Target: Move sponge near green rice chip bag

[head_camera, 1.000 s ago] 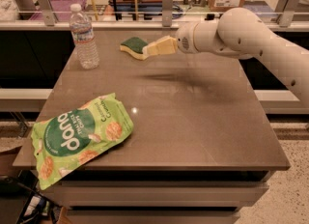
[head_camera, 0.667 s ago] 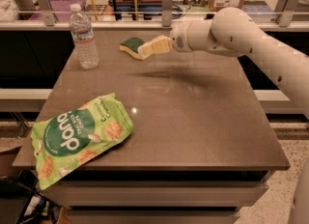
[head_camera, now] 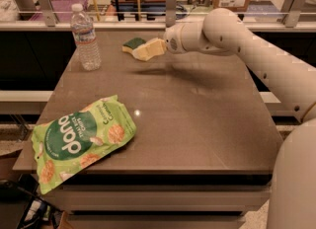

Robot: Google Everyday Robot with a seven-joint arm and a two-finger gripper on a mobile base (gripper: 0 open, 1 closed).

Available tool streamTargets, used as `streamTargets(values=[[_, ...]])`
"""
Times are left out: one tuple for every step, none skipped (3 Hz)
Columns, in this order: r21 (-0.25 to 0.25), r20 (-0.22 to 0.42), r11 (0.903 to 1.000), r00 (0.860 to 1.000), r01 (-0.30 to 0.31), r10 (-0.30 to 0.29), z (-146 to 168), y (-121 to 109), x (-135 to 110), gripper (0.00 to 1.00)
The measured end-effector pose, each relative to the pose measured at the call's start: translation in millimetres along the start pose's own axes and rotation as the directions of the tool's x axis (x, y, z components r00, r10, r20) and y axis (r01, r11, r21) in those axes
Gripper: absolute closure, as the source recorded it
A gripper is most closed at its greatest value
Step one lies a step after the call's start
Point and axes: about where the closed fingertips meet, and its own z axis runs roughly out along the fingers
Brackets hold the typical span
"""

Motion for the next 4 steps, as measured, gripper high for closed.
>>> streamTargets(values=[[-0.001, -0.002, 0.9999, 1.0, -0.01, 0.01, 13, 3, 4, 0.0], [0.017, -0.002, 0.9996, 1.0, -0.021, 0.022, 21, 5, 7, 0.0], [0.041, -0.003, 0.9987, 1.0, -0.029, 0.029, 26, 6, 10, 0.0], [0.054, -0.01, 0.9981, 0.999, -0.031, 0.032, 31, 6, 12, 0.0]])
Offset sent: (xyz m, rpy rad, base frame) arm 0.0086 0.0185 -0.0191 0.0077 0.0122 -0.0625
